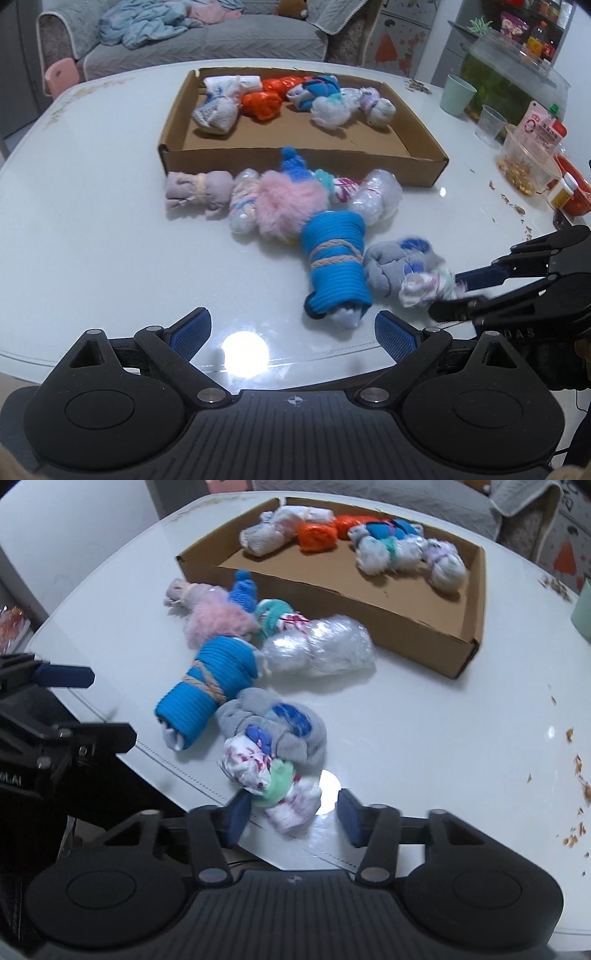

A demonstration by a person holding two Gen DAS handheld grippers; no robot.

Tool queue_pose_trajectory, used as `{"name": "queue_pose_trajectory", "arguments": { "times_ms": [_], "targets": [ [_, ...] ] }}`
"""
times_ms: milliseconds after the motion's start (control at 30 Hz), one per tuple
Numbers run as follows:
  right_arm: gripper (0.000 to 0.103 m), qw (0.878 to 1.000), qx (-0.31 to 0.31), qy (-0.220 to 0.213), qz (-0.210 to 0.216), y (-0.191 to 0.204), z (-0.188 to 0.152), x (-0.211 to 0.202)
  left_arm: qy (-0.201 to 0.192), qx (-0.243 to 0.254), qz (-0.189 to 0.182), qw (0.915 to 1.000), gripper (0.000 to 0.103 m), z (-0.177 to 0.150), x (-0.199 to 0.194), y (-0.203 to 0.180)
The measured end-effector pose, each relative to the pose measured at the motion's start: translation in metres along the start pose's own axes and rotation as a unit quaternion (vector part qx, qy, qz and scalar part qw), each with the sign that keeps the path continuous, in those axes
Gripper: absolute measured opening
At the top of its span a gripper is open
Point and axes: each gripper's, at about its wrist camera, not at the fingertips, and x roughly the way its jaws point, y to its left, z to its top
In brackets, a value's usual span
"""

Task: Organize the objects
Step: 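Move both tools toward the blue knit sock and white patterned sock bundle, then grasp the blue knit sock with left tool while right tool grasps white patterned sock bundle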

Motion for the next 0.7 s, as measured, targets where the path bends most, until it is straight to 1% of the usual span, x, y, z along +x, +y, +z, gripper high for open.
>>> {"name": "queue_pose_trajectory", "arguments": {
  "times_ms": [267,533,567,633,667,700],
  "targets": [
    [0.033,1.0,0.027,-0.003,-0.01,-0.014,0.0,-0.002,0.001,0.029,0.002,0.9996,0.097,0.012,0.024,-0.017],
    [0.034,1.0,0.024,0.002,-0.003,-0.016,0.001,0.0,0.002,0.056,0.011,0.9984,0.096,0.026,0.049,-0.028],
    [0.035,1.0,0.021,0.002,-0.005,-0.015,0.002,0.0,0.003,0.057,0.009,0.9984,0.094,0.026,0.051,-0.027],
    [0.037,1.0,0.017,0.002,-0.005,-0.014,0.003,0.002,0.004,0.055,0.002,0.9985,0.087,0.026,0.054,-0.023],
    [0.038,1.0,0.012,-0.001,-0.004,-0.013,0.004,0.002,0.008,0.055,0.001,0.9985,0.079,0.026,0.055,-0.022],
    [0.041,1.0,0.006,-0.005,-0.004,-0.011,0.004,0.002,0.013,0.055,-0.003,0.9984,0.071,0.025,0.057,-0.02]
  ]
}}
